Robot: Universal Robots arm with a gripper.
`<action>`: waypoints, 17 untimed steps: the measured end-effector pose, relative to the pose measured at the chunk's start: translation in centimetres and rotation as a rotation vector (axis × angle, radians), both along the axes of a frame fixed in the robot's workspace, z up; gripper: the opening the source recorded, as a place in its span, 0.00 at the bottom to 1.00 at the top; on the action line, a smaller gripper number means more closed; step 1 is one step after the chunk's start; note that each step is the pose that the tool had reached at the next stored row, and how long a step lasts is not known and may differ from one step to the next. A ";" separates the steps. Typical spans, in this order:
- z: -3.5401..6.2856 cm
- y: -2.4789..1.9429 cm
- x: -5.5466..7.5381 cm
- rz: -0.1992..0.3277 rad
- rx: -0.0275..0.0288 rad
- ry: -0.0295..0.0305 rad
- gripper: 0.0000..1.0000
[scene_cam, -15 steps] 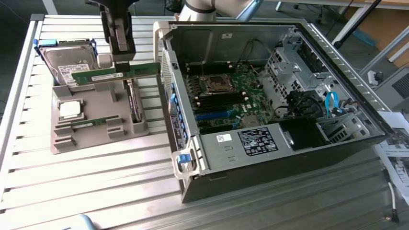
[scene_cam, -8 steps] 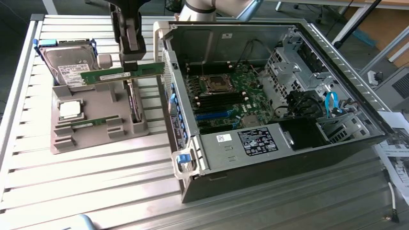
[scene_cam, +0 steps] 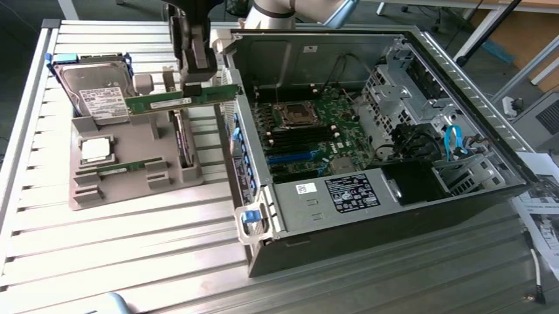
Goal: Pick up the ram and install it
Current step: 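Pick up the ram and move it above insertion slot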
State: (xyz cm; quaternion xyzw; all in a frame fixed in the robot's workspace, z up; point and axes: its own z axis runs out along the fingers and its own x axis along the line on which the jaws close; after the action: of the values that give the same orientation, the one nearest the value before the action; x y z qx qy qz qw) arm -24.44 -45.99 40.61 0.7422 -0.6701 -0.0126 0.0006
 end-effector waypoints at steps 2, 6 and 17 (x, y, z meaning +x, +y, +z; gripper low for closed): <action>0.00 0.00 0.5 0.000 0.0000 0.0000 0.12; 0.00 0.00 1.6 0.000 0.0000 0.0000 0.12; 0.00 0.00 4.7 0.000 0.0000 0.0001 0.12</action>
State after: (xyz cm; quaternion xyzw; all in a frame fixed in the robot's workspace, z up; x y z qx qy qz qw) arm -19.69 -45.99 40.61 0.7422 -0.6701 -0.0126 0.0006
